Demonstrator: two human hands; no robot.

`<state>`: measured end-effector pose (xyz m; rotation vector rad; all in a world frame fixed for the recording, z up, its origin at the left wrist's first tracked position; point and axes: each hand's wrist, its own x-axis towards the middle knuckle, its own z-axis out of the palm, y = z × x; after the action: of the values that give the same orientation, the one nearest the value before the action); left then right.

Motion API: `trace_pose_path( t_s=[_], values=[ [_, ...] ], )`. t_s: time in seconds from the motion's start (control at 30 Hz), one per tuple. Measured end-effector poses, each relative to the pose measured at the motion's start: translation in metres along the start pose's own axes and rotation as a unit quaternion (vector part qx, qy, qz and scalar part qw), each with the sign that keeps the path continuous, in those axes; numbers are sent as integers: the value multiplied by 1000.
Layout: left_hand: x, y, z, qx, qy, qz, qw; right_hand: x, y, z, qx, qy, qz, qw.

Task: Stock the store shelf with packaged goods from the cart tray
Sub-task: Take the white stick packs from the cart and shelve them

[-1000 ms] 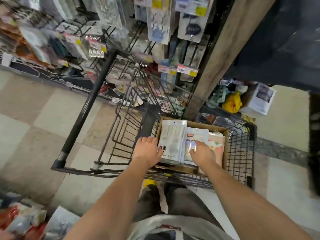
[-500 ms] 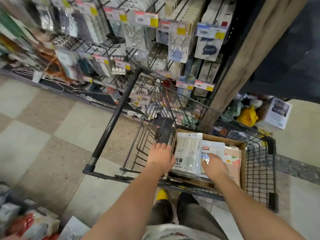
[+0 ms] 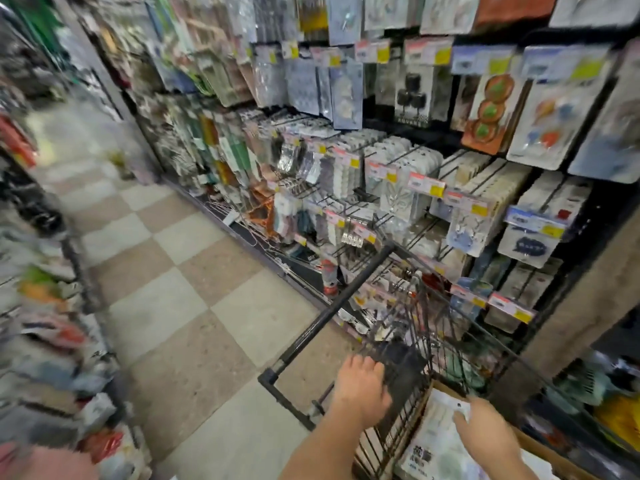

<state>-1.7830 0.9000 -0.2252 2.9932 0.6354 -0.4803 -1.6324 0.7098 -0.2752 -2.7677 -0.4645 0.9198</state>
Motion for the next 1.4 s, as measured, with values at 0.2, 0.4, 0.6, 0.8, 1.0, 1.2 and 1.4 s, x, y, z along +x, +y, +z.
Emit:
trace_pose_path(
  t_s=[0.2,0.4,0.6,0.8,1.0,1.2,1.4],
  values=[
    [-29,18,-24,-18,50,-99,994,-12,2,-44,-15,-1,-93,996],
    [-46,81,-27,-3,59,-99,993,-34,68,-53,-81,22,-113,990],
    [-40,132,-18,1,39,-59,997,-40,117,-47,-111,11,-96,989],
    [-10,145,-14,-11,15,-15,1000,-25,121,-36,-115,16,-85,990],
    [37,124,4,-22,-10,42,999,0,101,-25,-79,8,-32,996],
    [83,98,26,-24,-50,99,994,23,77,-11,-39,0,32,999],
    [110,98,68,-23,-111,117,987,52,78,22,34,-44,94,994]
  ],
)
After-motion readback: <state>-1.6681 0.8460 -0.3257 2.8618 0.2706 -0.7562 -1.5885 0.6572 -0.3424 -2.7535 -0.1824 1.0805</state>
